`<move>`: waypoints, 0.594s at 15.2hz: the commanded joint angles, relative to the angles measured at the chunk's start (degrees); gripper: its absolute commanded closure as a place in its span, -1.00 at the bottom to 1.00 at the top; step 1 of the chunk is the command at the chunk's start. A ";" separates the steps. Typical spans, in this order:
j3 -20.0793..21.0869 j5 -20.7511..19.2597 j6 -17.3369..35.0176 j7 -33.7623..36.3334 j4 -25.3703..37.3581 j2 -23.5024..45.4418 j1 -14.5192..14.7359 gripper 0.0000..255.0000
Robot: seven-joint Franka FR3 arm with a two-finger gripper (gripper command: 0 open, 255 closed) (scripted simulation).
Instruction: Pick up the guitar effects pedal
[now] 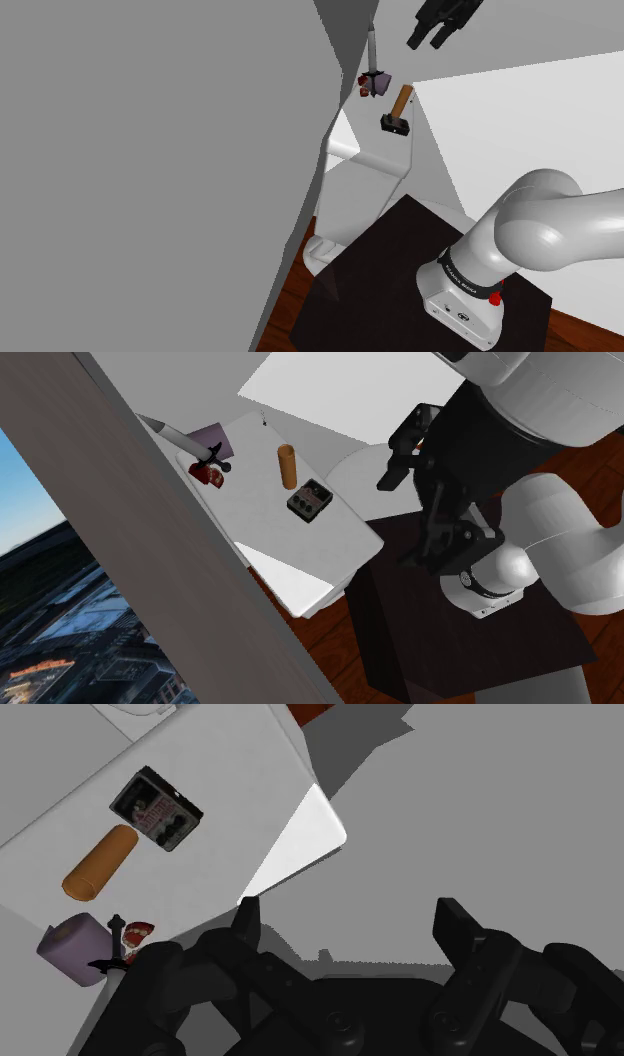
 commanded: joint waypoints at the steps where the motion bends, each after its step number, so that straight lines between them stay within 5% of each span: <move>1: 0.00 0.00 0.00 0.00 0.00 0.00 0.00 -1.00; 9: -13.59 -7.73 10.20 -26.88 -13.49 -5.18 4.55 -1.00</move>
